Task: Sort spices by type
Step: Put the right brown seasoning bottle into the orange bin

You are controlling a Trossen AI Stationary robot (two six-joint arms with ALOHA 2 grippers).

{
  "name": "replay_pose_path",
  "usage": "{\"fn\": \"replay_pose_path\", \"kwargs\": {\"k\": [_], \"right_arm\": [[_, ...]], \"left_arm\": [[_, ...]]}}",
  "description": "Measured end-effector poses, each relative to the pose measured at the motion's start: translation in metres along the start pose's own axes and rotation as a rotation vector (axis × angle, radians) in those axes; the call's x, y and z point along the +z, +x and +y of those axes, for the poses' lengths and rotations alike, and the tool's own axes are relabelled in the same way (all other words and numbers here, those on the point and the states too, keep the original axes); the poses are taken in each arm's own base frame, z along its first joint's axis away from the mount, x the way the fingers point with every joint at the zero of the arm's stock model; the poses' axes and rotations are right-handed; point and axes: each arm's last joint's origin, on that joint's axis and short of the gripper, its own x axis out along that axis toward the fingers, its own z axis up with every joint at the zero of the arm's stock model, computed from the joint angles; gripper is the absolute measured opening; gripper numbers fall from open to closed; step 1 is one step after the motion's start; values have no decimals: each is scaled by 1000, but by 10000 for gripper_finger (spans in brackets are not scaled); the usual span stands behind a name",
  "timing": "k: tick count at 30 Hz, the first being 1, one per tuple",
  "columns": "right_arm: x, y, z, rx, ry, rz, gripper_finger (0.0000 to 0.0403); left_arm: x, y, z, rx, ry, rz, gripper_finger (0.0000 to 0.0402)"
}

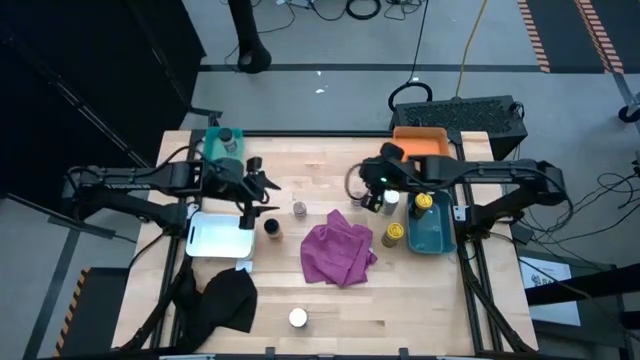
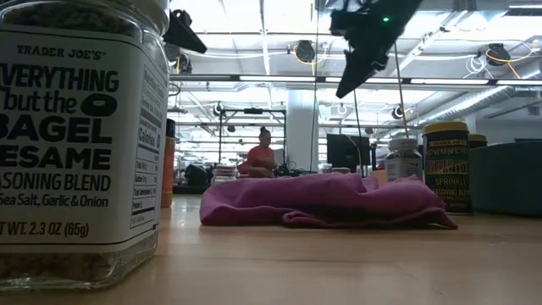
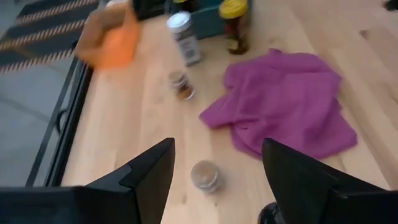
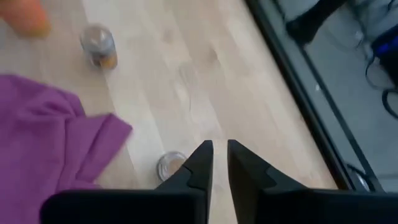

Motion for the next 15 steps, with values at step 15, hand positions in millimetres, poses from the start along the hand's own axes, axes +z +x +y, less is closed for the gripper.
{"fn": "replay_pose_path", "kwargs": {"k": [15], "right_arm": [[9, 65, 20, 204, -212, 355, 198]], "left_arm": [[-32, -23, -14, 104, 43, -143, 246]]}}
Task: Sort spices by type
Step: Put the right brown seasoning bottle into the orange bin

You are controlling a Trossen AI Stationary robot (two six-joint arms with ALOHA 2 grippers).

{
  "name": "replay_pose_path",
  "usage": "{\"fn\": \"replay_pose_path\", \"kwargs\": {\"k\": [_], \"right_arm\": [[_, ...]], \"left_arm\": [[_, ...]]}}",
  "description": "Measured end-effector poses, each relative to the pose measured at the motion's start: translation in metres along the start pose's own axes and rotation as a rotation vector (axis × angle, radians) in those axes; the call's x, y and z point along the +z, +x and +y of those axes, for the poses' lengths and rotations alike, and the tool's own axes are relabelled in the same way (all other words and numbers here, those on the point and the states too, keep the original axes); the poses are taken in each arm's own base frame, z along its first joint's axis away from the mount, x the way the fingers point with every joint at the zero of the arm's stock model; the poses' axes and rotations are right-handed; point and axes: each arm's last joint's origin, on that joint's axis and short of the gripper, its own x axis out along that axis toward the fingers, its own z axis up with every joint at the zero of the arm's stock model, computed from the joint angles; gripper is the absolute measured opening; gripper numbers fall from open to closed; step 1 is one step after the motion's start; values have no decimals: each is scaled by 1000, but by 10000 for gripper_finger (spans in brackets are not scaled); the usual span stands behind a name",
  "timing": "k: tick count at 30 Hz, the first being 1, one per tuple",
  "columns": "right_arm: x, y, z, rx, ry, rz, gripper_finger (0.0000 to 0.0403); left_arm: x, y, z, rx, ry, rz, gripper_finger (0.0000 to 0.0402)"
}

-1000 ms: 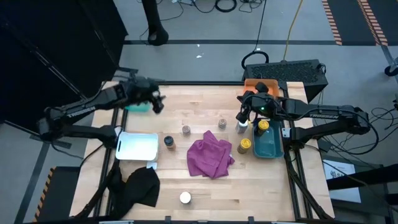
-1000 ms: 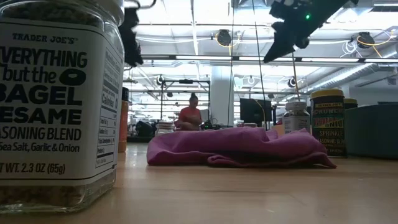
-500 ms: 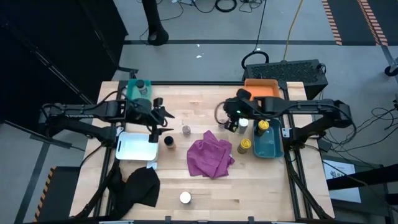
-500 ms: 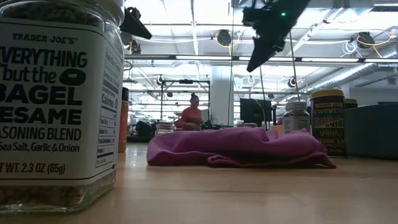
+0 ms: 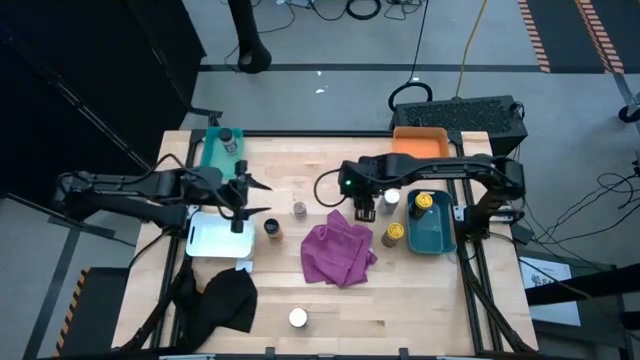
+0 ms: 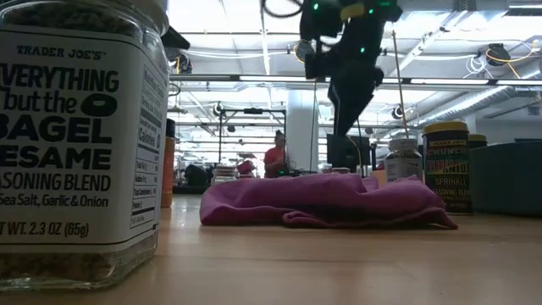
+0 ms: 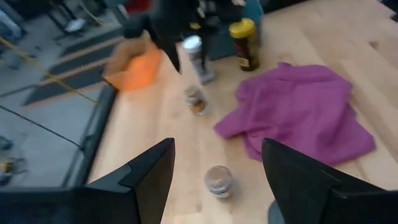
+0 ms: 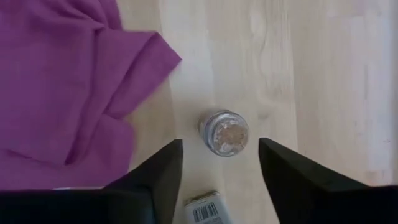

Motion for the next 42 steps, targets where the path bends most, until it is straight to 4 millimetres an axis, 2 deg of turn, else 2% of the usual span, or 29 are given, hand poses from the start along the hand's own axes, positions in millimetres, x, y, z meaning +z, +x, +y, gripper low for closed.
{"fn": "replay_pose_path", "kwargs": {"k": [5, 11, 19, 25, 35, 42], "right_arm": [[2, 27, -4, -7, 49, 76, 234], [2, 52, -18, -16, 95, 137, 244], [2, 61, -26, -8, 114, 150, 229], [2, 62, -25, 15, 133, 149, 198], [2, 60, -25, 27, 146, 151, 96], [2, 60, -26, 31, 149, 143, 83]], "left_arm": [[0, -14, 3, 69, -6, -37, 246], [1, -22, 5, 88, -10, -62, 246], [0, -22, 4, 87, -10, -60, 246], [0, -22, 4, 88, -12, -56, 246], [-2, -22, 4, 83, -36, -36, 246], [-2, -22, 4, 82, -36, -35, 246]]}}
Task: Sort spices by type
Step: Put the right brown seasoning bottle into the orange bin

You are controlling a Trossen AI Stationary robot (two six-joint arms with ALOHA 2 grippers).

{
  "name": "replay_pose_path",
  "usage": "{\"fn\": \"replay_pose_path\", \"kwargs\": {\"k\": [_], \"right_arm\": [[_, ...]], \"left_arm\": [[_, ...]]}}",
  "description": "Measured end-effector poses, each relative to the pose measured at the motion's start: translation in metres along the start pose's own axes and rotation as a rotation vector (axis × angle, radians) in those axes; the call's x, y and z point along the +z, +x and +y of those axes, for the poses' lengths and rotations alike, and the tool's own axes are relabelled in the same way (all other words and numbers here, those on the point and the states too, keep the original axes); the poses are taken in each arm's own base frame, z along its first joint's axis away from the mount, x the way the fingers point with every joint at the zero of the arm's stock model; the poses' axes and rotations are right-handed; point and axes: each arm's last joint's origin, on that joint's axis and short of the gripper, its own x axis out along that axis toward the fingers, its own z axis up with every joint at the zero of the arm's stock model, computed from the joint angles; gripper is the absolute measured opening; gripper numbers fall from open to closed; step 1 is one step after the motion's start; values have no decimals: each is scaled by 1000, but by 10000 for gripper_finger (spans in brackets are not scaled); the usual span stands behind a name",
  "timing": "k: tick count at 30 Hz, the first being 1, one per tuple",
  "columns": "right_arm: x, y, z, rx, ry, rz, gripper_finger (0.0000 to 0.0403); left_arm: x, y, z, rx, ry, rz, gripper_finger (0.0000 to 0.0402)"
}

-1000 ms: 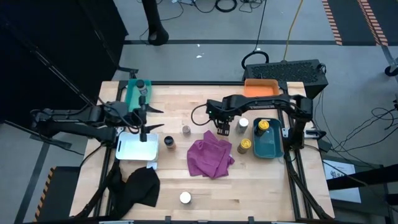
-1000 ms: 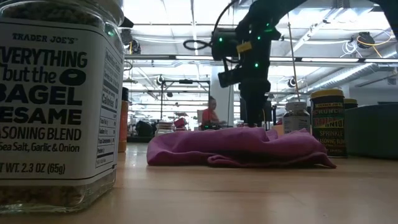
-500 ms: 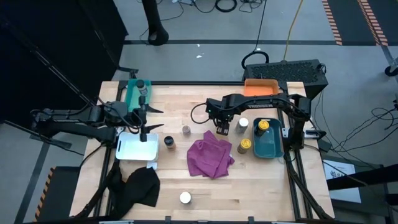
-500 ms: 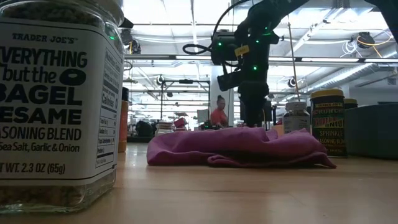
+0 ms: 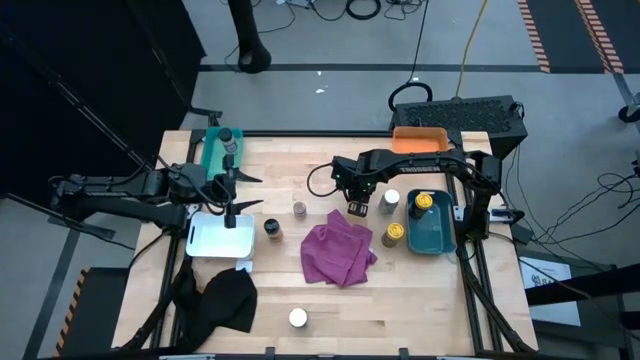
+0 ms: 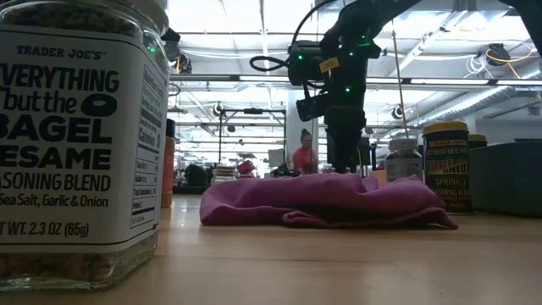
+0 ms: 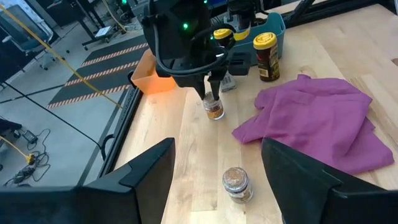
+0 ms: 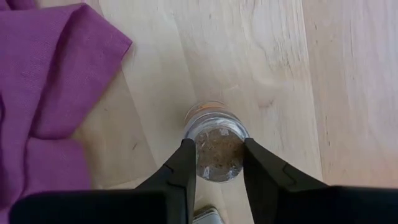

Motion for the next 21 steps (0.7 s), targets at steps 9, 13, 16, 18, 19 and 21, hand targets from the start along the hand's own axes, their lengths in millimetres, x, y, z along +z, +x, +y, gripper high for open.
{"fn": "replay_pose_path", "kwargs": {"k": [9, 13, 16, 18, 19, 21], "right_arm": [[-2, -10, -1, 4, 16, -29, 82], [-2, -11, -1, 4, 19, -33, 82], [-1, -11, -1, 2, 32, -44, 83], [0, -11, -1, 2, 37, -57, 93], [1, -11, -1, 2, 37, -60, 102], [1, -11, -1, 2, 39, -60, 127]], "left_arm": [[0, 0, 0, 2, 0, -5, 246], [1, 0, 0, 2, 0, -6, 246], [1, 0, 0, 2, 0, -5, 246], [0, 0, 0, 2, 1, -5, 246], [0, 0, 0, 2, 1, -5, 246], [0, 0, 0, 2, 1, -5, 246]]}}
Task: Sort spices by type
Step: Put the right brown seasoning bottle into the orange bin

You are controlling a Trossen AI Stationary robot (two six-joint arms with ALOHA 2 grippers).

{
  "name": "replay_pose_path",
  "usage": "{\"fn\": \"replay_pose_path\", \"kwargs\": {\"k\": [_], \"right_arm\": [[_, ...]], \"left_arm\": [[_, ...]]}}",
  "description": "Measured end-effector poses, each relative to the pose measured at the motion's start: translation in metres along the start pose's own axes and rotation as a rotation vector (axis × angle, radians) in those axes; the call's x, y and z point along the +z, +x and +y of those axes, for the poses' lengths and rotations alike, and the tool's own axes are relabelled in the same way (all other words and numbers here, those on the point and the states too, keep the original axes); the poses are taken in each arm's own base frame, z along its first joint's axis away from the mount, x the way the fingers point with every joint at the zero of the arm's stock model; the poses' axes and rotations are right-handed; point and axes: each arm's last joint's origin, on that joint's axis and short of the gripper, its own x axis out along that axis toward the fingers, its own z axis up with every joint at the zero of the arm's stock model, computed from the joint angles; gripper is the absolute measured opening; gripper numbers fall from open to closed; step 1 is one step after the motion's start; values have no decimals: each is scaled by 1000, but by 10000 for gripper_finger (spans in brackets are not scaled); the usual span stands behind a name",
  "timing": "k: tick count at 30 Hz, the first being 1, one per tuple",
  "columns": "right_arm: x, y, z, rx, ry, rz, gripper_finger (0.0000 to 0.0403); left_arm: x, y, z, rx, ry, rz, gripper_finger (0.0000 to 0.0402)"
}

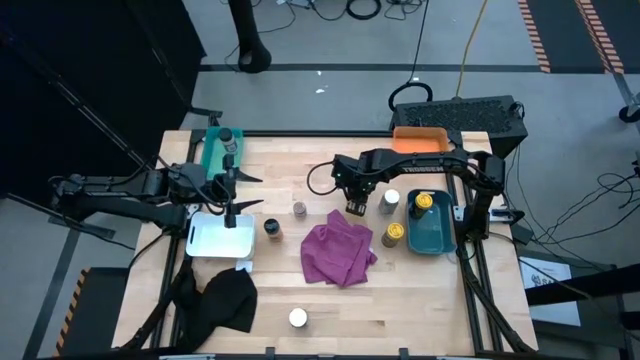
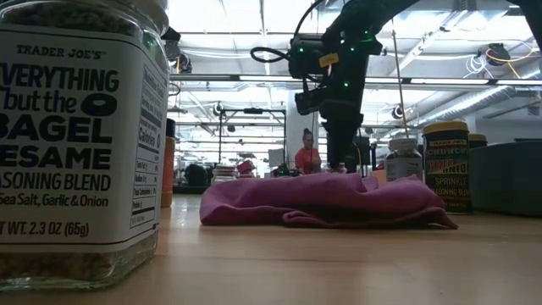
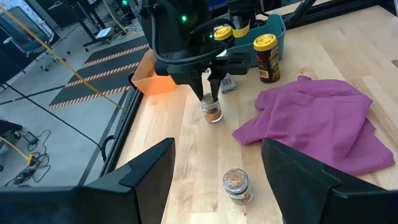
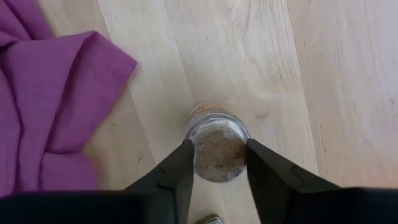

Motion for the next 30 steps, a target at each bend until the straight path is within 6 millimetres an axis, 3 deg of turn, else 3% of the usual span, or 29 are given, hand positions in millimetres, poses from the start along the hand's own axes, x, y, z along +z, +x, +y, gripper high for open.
{"fn": "replay_pose_path", "kwargs": {"k": [6, 12, 23, 30], "right_arm": [[3, 0, -3, -4, 21, -31, 209], [-3, 10, -3, -3, 32, -14, 241], [-10, 28, -2, 1, 27, -65, 222], [-10, 28, -2, 5, 31, -67, 157]], "left_arm": [[0, 0, 0, 0, 0, 0, 246], [0, 0, 0, 0, 0, 0, 246], [0, 0, 0, 0, 1, 0, 246], [0, 0, 0, 0, 1, 0, 246]]}}
